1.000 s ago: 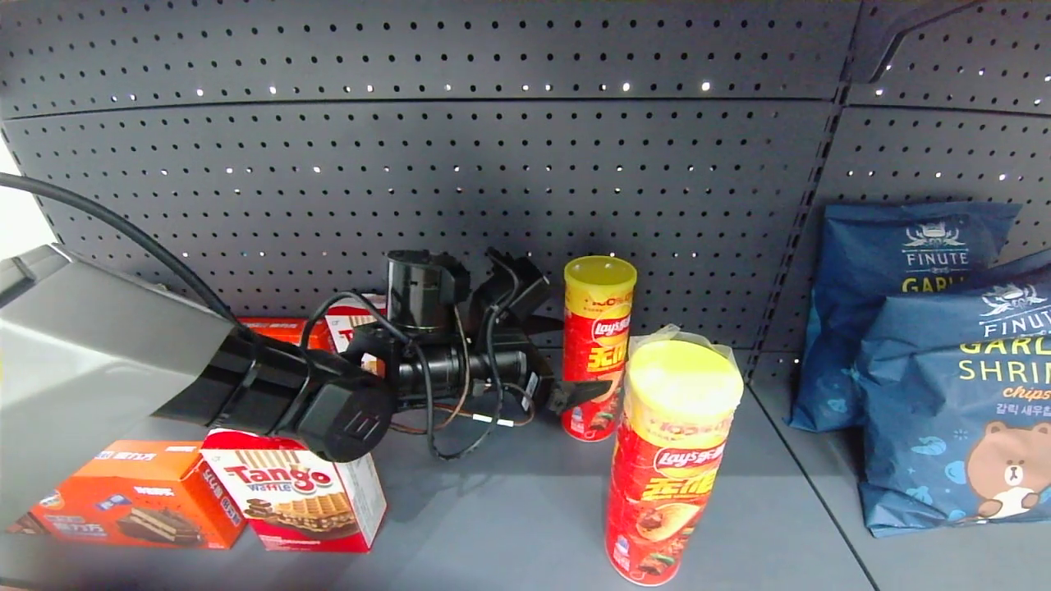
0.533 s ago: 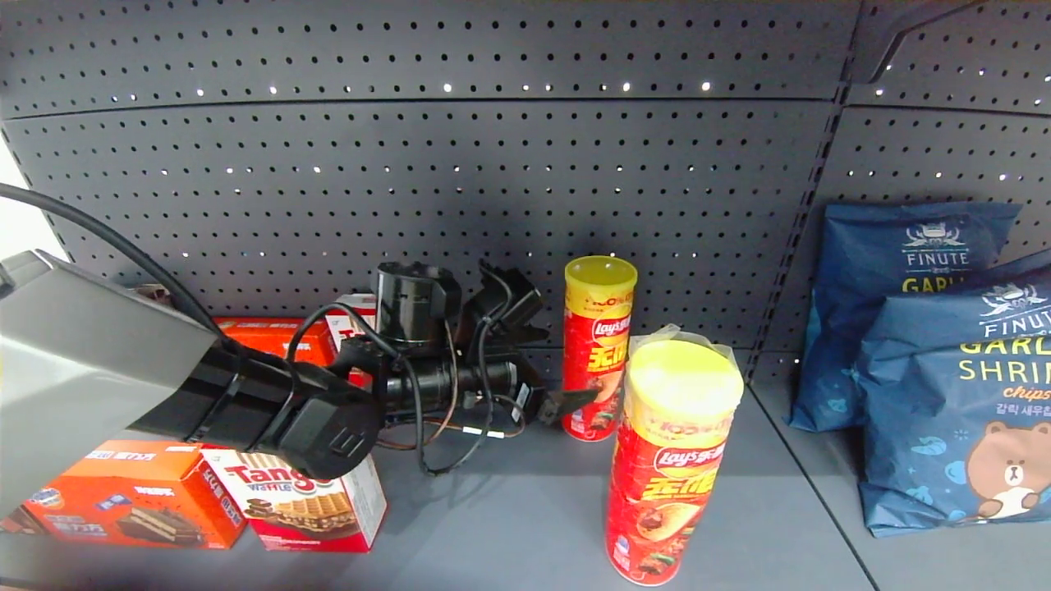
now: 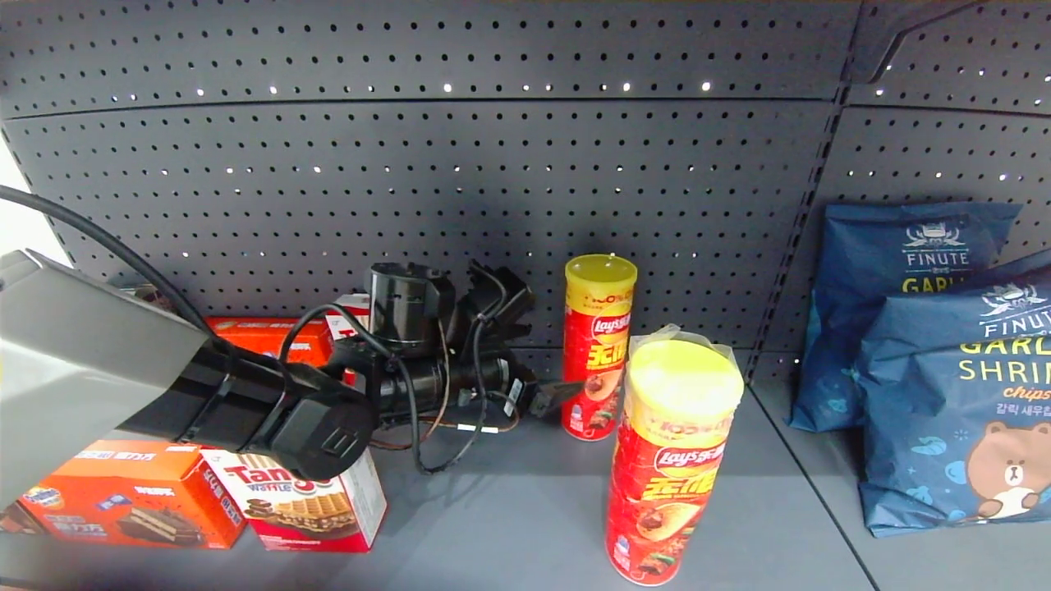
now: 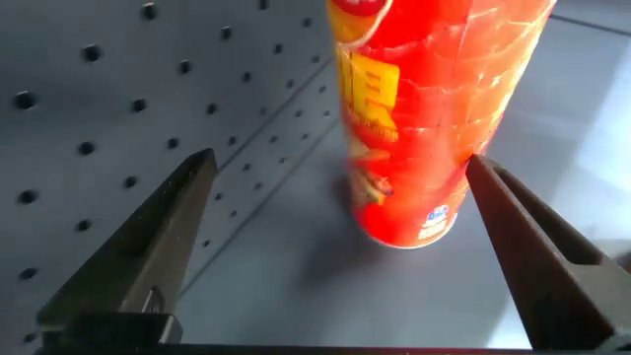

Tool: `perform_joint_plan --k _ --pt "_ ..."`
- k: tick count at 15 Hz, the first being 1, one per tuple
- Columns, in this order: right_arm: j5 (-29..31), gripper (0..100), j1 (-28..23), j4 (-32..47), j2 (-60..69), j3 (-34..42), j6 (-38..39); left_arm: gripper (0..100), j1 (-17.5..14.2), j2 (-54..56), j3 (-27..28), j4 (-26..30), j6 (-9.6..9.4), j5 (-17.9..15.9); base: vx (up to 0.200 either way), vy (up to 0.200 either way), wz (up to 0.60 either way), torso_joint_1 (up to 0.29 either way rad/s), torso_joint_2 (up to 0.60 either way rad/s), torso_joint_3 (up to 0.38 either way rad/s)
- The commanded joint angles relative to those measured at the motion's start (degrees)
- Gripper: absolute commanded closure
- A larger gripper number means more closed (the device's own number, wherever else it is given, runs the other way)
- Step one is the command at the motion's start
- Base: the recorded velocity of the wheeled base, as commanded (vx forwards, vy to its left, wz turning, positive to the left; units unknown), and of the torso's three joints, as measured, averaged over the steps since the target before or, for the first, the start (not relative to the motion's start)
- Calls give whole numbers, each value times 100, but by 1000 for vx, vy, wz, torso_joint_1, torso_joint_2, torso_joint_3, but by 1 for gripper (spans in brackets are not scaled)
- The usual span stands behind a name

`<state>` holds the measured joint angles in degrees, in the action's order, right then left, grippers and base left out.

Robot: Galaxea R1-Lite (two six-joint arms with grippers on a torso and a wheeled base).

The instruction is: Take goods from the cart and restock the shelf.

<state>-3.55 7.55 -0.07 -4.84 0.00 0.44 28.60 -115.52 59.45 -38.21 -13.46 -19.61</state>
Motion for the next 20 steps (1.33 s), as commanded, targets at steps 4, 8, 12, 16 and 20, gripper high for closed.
perform_joint_plan --k 4,8,12,16,20 --pt "3 0 1 -1 -8 0 0 0 -47 3 5 -3 1 98 0 0 0 0 0 0" --pt "3 0 1 -1 -8 0 9 0 -56 3 -13 -3 -8 98 0 0 0 0 0 0" --pt "3 0 1 -1 -8 0 0 0 -109 3 -57 -3 -16 107 0 0 0 0 0 0" --pt "-6 0 1 -1 -8 0 0 0 -109 56 -224 -64 -43 107 0 0 0 0 0 0" --pt "3 0 1 -1 -8 0 0 0 -109 135 -83 -82 -34 98 0 0 0 0 0 0"
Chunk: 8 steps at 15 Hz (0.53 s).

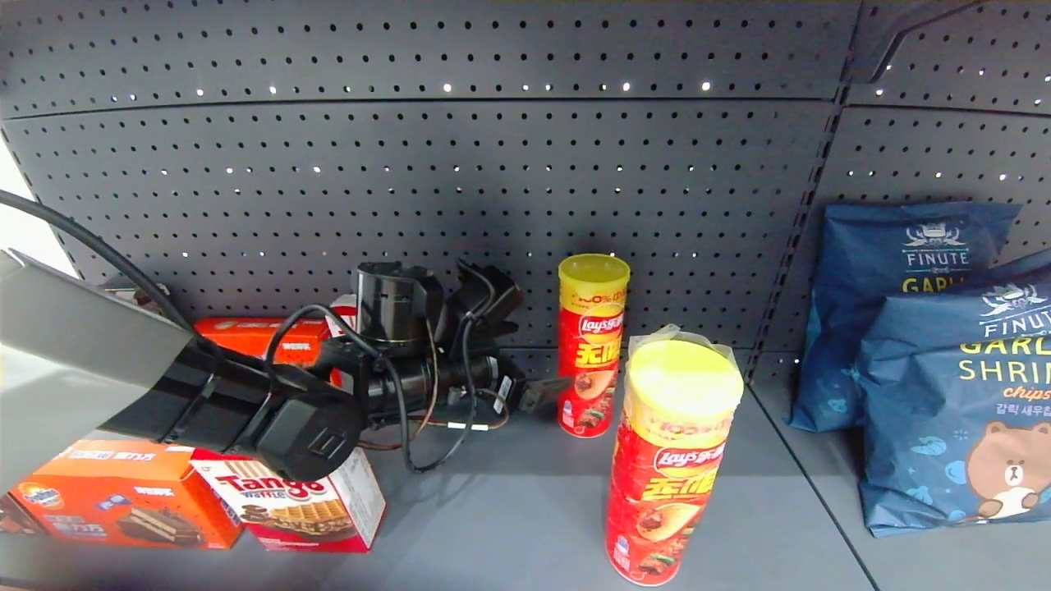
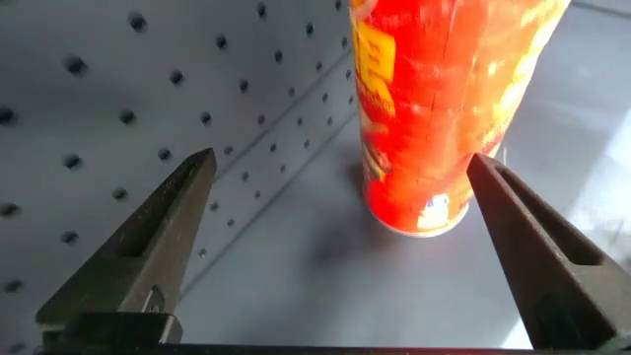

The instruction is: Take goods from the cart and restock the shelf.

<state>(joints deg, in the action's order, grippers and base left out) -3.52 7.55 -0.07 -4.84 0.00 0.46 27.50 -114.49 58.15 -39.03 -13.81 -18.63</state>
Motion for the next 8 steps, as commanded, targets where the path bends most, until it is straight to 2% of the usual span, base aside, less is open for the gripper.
perform_joint_plan --k 1,5,8 --pt "1 0 10 -1 -8 0 -2 0 10 32 118 1 1 -1 0 0 0 0 0 0" --pt "1 0 1 -1 -8 0 -2 0 27 24 592 54 1 8 0 0 0 0 0 0" --pt "1 0 1 -1 -8 0 -2 0 36 112 707 80 -25 17 0 0 0 0 0 0"
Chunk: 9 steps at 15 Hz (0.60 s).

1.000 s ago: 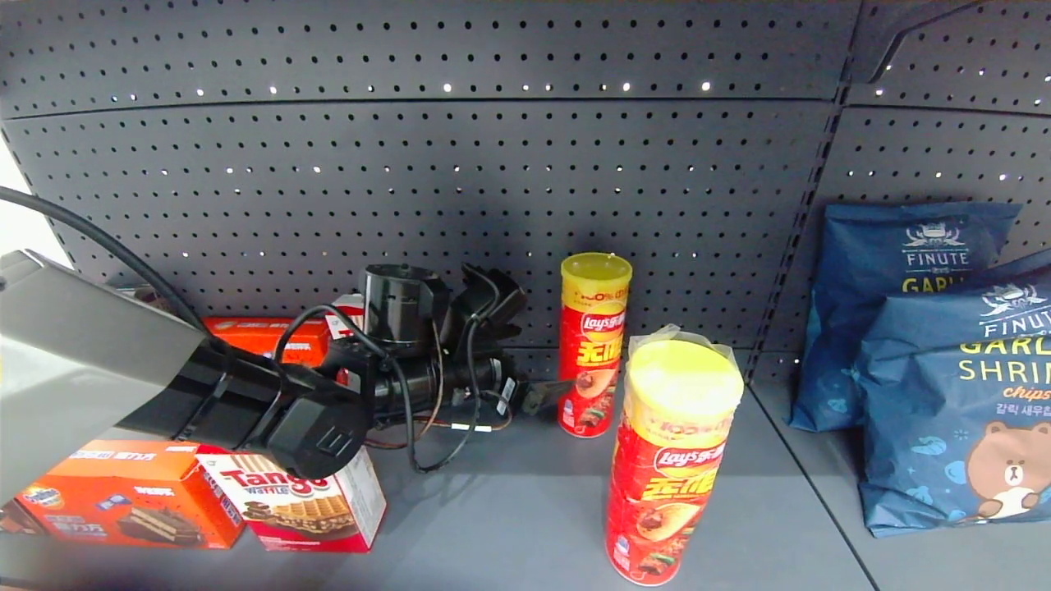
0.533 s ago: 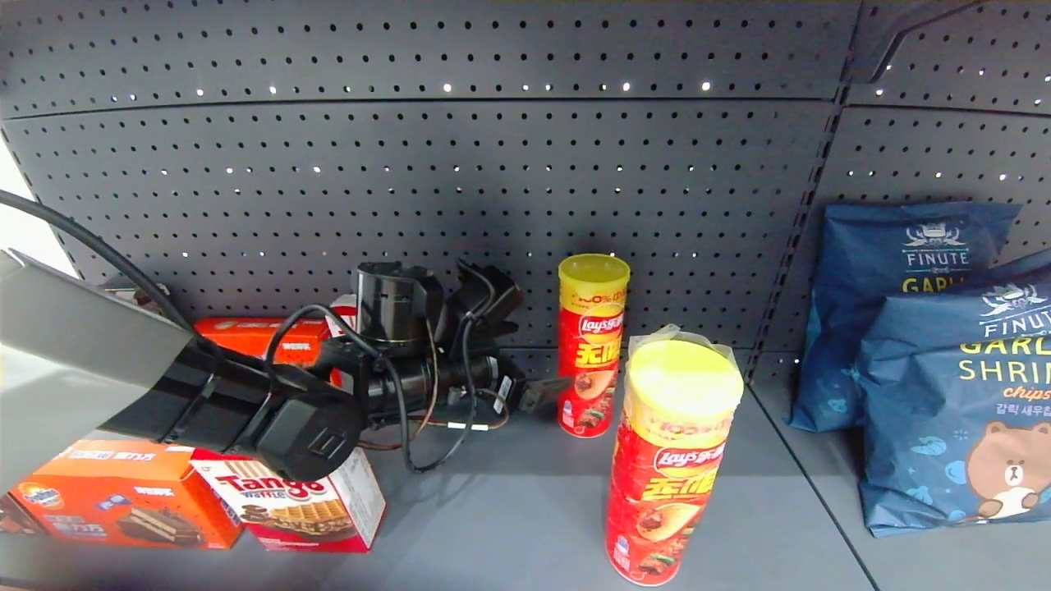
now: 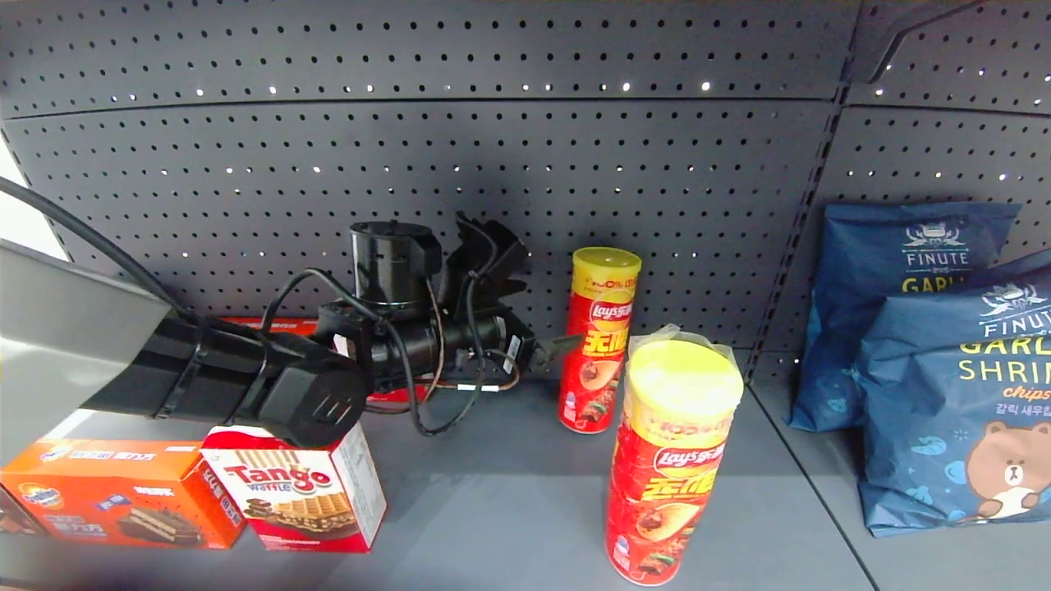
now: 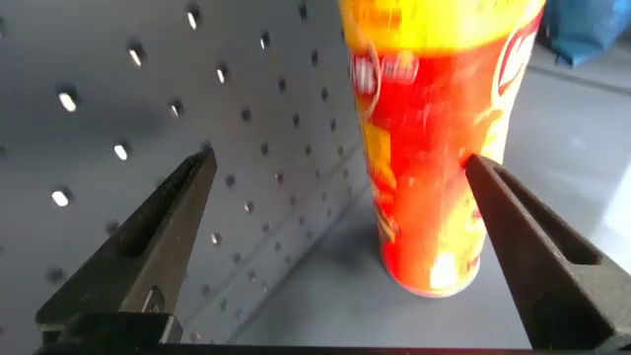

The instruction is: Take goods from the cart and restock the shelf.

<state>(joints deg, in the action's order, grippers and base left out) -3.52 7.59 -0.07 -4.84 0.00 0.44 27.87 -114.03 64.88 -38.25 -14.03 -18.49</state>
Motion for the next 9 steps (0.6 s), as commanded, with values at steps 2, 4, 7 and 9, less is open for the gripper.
perform_joint_plan --k 2,4,7,9 --pt "-8 0 5 -1 -8 0 0 0 -9 188 -19 11 -65 4 0 0 0 0 0 0" --pt "-8 0 -4 -1 -8 0 0 0 -27 373 -186 20 -82 4 0 0 0 0 0 0" --pt "-8 0 5 -1 1 0 0 0 -53 540 -397 20 -117 21 0 0 0 0 0 0" --pt "-8 0 -4 -1 -8 0 0 0 -132 733 -406 512 -240 302 0 0 0 0 0 0"
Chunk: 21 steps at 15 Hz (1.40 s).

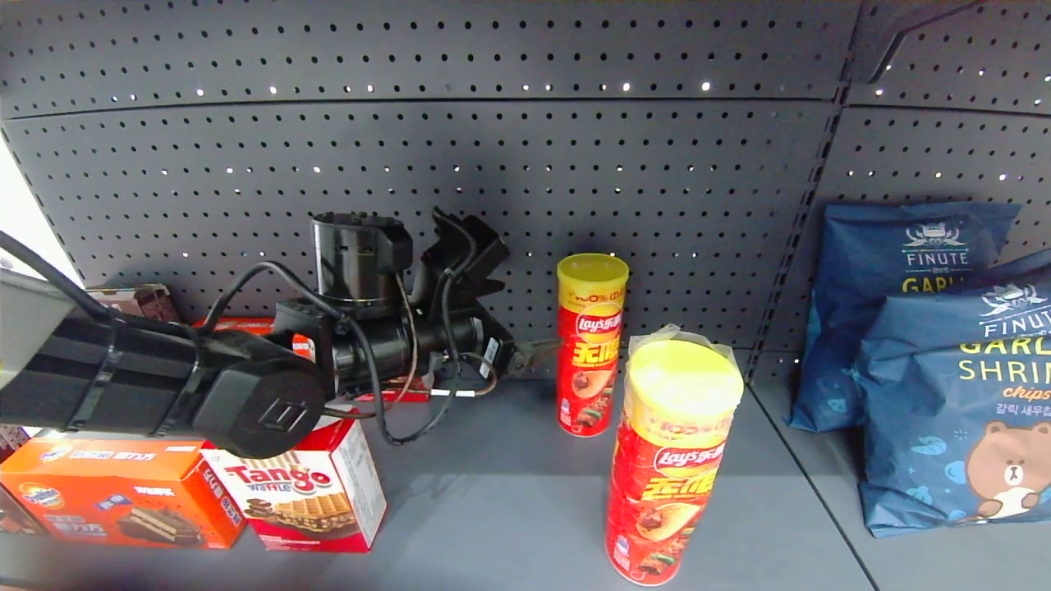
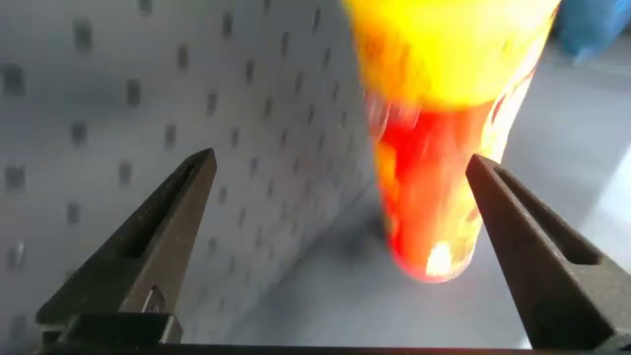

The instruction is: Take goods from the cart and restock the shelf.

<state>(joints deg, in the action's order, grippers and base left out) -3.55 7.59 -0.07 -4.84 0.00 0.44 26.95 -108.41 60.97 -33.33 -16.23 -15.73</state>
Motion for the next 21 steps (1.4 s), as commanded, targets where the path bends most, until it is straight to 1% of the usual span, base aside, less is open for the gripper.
perform_joint_plan --k 1,2,3,4,5,6,7,8,9,10,13,15,17,18,19,20,21 --pt "3 0 5 -1 -8 0 0 0 -50 277 65 389 -65 175 0 0 0 0 0 0" --pt "-6 0 5 -1 -8 0 0 0 -50 303 109 476 -74 201 0 0 0 0 0 0" --pt "-6 0 -4 -1 -8 0 0 0 -50 347 223 767 -144 281 0 0 0 0 0 0" --pt "3 0 5 -1 -8 0 0 0 -85 382 434 1347 -241 492 0 0 0 0 0 0" --pt "3 0 5 -1 -8 0 0 0 -85 408 530 1575 -258 571 0 0 0 0 0 0" --pt "3 0 5 -1 -8 0 9 0 -85 417 820 2173 -320 834 0 0 0 0 0 0" --pt "-6 0 -4 -1 -8 0 0 0 -59 408 987 2489 -425 1089 0 0 0 0 0 0" --pt "3 0 -4 -1 -8 0 0 0 -50 408 1031 2630 -504 1239 0 0 0 0 0 0" --pt "-6 0 5 -1 1 0 0 0 29 391 1058 2709 -671 1520 0 0 0 0 0 0" --pt "-6 0 -4 -1 -8 0 0 0 135 356 1058 2700 -715 1678 0 0 0 0 0 0" --pt "3 0 -4 -1 -8 0 0 0 319 233 1040 2674 -707 1775 0 0 0 0 0 0" --pt "3 0 -4 -1 -8 0 0 0 390 110 1031 2647 -680 1898 0 0 0 0 0 0" --pt "-6 0 5 -1 -8 0 0 0 416 -31 1058 2630 -601 2135 0 0 0 0 0 0" --pt "-6 0 -4 -1 -8 0 0 0 434 -93 1067 2621 -601 2276 0 0 0 0 0 0" --pt "-6 0 5 -1 -8 0 0 0 478 -145 1067 2595 -575 2320 0 0 0 0 0 0" --pt "-6 0 -4 -1 1 0 0 0 504 -233 1067 2551 -478 2328 0 0 0 0 0 0" --pt "-6 0 -4 -1 -8 0 0 0 539 -312 1093 2542 -434 2346 0 0 0 0 0 0"
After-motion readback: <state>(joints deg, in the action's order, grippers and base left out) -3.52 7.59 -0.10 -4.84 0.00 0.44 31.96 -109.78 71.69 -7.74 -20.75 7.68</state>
